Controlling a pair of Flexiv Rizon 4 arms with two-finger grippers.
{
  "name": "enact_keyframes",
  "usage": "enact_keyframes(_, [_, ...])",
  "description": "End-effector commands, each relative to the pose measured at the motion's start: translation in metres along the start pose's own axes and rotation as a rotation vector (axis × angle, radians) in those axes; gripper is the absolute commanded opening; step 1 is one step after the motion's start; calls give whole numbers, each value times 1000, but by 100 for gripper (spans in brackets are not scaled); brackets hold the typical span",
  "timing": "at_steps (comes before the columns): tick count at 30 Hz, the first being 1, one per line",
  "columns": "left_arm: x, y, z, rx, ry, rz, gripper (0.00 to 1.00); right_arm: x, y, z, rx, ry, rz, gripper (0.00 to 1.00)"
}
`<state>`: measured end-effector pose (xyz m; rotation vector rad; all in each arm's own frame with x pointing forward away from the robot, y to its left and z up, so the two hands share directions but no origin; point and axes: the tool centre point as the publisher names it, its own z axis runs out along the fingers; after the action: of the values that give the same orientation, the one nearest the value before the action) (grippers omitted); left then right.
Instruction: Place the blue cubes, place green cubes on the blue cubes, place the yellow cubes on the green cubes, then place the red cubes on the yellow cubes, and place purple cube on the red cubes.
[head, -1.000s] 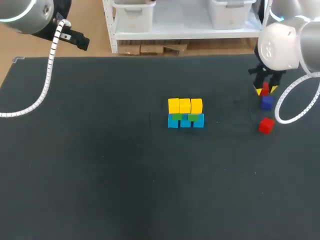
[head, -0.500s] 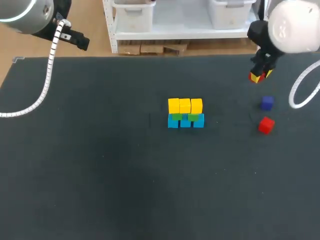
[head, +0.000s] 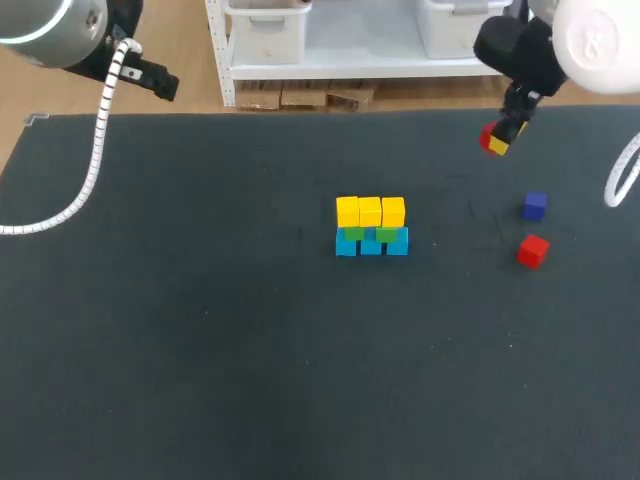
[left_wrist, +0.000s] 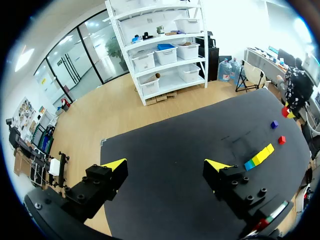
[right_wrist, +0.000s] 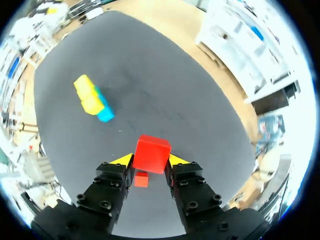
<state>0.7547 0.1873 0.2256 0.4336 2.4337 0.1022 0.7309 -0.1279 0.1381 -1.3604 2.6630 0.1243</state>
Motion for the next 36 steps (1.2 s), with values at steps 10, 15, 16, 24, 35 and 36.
enact_keyframes(10, [0, 1, -1, 2, 0, 2, 100, -24, 34, -25, 2, 49, -263, 0])
enact_keyframes(15, [0, 1, -1, 2, 0, 2, 100, -36, 50, -25, -10, 52, -347, 0])
enact_keyframes(16, [0, 1, -1, 2, 0, 2, 100, -38, 53, -25, -12, 52, -356, 0])
enact_keyframes(24, [0, 1, -1, 2, 0, 2, 100, -42, 56, -22, -1, -4, -345, 0])
enact_keyframes(35, [0, 1, -1, 2, 0, 2, 100, -42, 56, -22, -1, -4, -345, 0])
enact_keyframes(36, [0, 1, -1, 2, 0, 2, 100, -42, 56, -22, -1, -4, -345, 0])
